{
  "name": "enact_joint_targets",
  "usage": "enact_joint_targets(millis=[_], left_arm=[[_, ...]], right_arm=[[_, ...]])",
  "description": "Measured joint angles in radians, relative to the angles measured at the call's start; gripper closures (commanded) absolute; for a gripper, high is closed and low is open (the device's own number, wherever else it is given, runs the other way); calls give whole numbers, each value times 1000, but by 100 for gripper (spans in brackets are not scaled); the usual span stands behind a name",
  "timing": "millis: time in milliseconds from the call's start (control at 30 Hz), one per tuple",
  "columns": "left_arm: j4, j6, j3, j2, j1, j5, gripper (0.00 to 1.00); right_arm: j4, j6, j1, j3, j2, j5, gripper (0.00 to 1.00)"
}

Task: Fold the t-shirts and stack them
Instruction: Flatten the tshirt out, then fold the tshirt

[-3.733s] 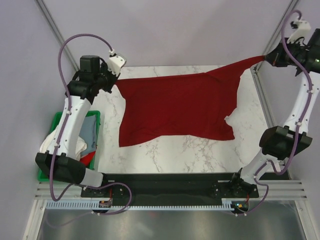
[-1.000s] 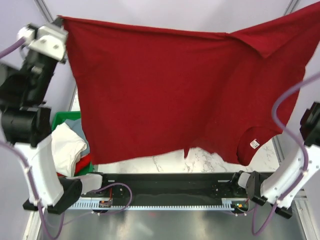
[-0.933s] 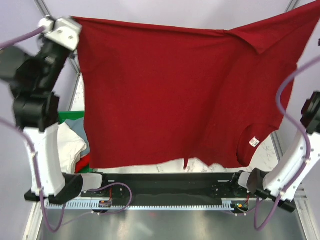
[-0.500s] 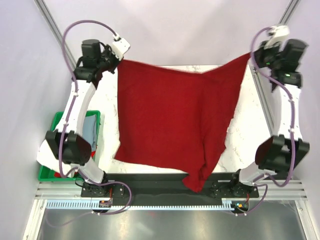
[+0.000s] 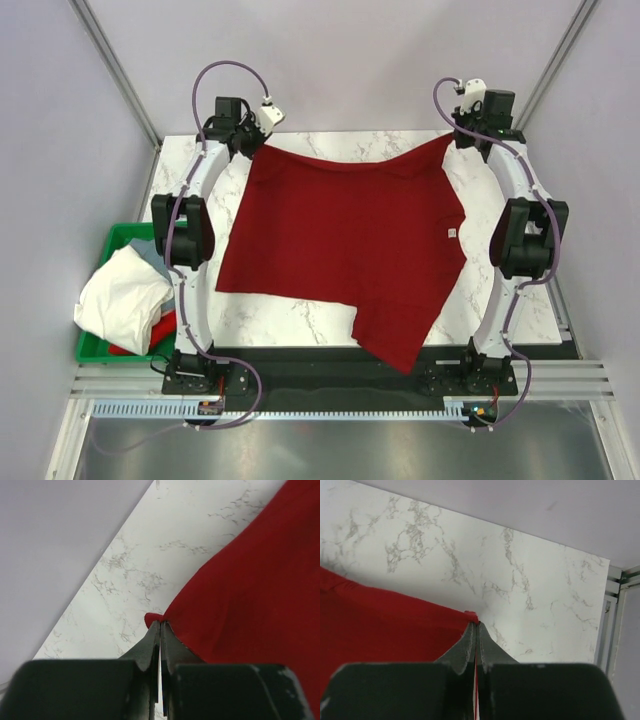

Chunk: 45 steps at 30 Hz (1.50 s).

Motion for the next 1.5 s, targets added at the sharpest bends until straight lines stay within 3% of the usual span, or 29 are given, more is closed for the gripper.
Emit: enact_joint_targets(millis=[167, 400, 700, 867, 1200, 1500], left_arm=[[19, 7, 134, 128, 0, -50, 98], [114, 6, 201, 244, 3, -113, 98], [192, -18, 240, 284, 11, -122, 98], [182, -40, 120, 182, 12, -61, 98], [118, -47, -79, -82, 15, 29, 98], [75, -46, -185, -152, 19, 48, 98]], right_arm=[[26, -10, 5, 105, 106, 71, 100], [52, -14, 6, 217, 240, 144, 100], [60, -18, 27, 223, 248, 174, 100], [10, -17, 39, 119, 134, 143, 100], [-91, -14, 45, -166, -265, 94, 100], [-172, -2, 53, -354, -409, 67, 100]])
